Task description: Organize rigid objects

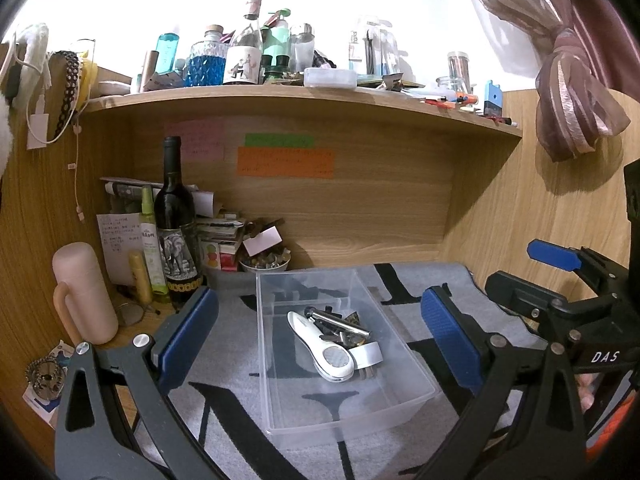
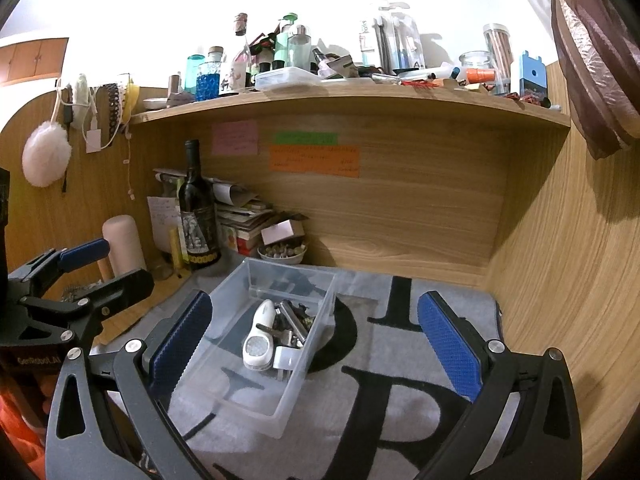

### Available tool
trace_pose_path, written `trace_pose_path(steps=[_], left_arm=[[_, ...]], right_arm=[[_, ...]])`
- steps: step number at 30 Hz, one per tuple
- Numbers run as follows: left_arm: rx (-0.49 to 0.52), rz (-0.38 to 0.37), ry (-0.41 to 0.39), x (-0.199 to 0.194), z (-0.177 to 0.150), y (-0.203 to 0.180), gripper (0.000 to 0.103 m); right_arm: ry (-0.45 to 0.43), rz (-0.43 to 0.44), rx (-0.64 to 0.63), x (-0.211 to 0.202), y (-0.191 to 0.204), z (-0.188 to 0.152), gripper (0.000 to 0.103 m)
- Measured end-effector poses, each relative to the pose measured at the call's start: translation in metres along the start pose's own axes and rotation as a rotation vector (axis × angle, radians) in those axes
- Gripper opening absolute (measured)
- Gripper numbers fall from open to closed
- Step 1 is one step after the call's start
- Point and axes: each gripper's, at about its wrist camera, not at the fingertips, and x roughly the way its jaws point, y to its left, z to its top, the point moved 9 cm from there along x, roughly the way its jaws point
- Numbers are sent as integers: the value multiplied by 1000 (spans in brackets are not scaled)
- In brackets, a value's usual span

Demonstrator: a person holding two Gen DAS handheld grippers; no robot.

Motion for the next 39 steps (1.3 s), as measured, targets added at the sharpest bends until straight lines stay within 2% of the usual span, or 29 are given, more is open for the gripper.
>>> trace_pose_path(steps=[32, 39], left_arm=[[0, -7, -9, 4, 1, 0, 103], [-24, -7, -22, 5, 2, 5, 103]], right_arm=[[6, 6, 3, 4, -3, 2, 103], [4, 2, 0, 5, -1, 2, 103]])
